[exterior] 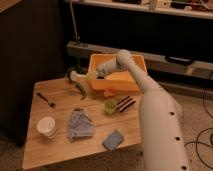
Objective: Place brush in plastic cup
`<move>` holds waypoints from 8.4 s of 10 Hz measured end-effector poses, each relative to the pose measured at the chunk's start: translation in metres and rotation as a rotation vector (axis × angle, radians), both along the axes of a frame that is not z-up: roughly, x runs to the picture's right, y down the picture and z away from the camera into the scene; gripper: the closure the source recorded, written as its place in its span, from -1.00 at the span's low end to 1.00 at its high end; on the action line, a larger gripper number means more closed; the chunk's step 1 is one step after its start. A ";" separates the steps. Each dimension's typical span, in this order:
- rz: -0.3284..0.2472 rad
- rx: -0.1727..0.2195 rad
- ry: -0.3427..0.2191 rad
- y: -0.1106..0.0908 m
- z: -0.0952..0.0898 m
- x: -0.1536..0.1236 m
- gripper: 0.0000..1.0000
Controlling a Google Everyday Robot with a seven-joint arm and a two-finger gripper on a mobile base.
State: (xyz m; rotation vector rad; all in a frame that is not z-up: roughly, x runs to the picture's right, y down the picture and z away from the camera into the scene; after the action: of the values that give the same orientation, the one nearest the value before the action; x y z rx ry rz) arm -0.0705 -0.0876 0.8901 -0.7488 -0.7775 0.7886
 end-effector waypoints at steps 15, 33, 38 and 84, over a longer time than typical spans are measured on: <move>0.130 -0.146 0.257 0.075 -0.099 0.173 1.00; 0.485 -0.273 -0.054 0.159 -0.093 0.232 1.00; 0.511 -0.230 -0.132 0.170 -0.092 0.230 1.00; 0.577 -0.223 -0.166 0.204 -0.072 0.208 -0.60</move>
State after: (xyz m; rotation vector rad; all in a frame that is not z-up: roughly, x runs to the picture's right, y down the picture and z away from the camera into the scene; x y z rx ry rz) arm 0.1377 0.1164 0.8182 -0.8041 -1.0886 1.3610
